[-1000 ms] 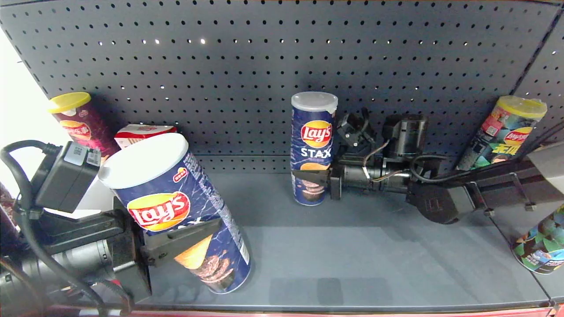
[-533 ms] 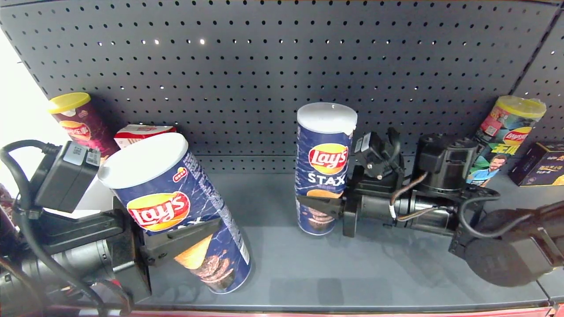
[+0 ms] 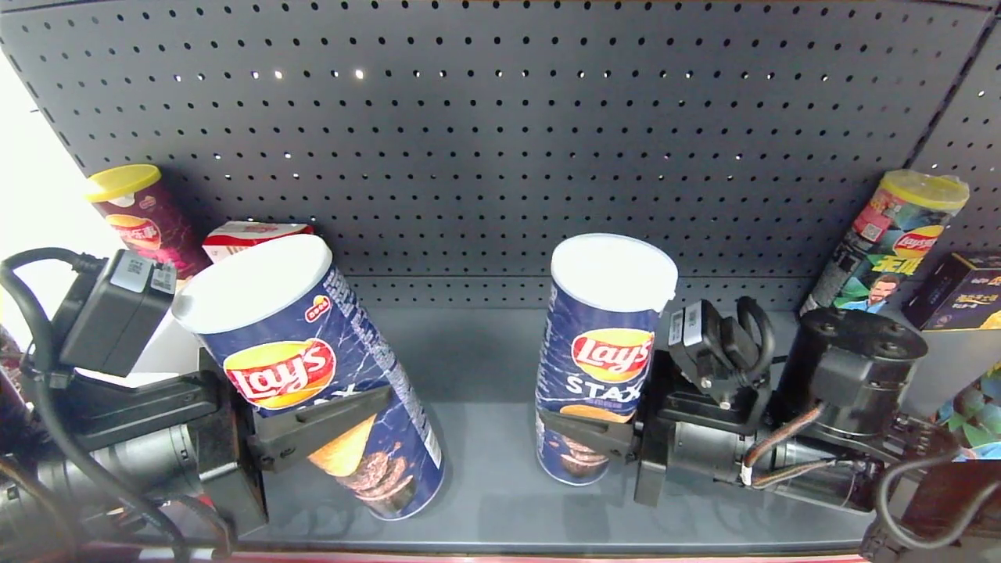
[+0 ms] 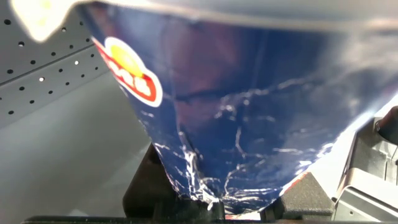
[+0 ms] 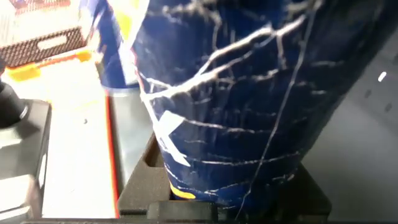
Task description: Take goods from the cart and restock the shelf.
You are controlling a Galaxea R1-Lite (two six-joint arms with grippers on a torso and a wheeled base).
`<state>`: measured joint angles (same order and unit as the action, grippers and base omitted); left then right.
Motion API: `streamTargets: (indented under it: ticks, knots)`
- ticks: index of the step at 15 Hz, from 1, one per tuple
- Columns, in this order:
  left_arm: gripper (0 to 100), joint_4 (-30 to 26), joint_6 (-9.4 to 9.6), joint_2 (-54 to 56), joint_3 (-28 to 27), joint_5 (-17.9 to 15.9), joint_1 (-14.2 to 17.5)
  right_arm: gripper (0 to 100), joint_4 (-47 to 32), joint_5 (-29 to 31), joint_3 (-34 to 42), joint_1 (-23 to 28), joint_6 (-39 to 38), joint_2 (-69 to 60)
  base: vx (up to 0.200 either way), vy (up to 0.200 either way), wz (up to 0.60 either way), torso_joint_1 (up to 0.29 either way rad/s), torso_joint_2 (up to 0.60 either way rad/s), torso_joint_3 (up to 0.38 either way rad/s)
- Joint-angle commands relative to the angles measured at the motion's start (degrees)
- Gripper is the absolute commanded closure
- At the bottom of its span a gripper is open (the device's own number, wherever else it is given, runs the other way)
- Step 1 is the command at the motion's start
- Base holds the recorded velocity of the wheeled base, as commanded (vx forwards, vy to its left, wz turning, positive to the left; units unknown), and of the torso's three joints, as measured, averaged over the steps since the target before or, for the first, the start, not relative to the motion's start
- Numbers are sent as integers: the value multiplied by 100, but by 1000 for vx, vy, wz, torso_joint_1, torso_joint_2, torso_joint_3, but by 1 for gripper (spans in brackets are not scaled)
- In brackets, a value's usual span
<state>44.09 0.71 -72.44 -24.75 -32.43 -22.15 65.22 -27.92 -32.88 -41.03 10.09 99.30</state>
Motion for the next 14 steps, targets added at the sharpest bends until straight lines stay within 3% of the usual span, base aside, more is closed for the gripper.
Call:
streamTargets:
  ticks: [1,14]
  knots:
    - [100,3,0,1,5,0,0,100,70,-3,317,-19,19,-60,0,0,0,0,0,0]
    - [100,3,-9,1,14,8,0,100,342,155,581,-89,10,247,0,0,0,0,0,0]
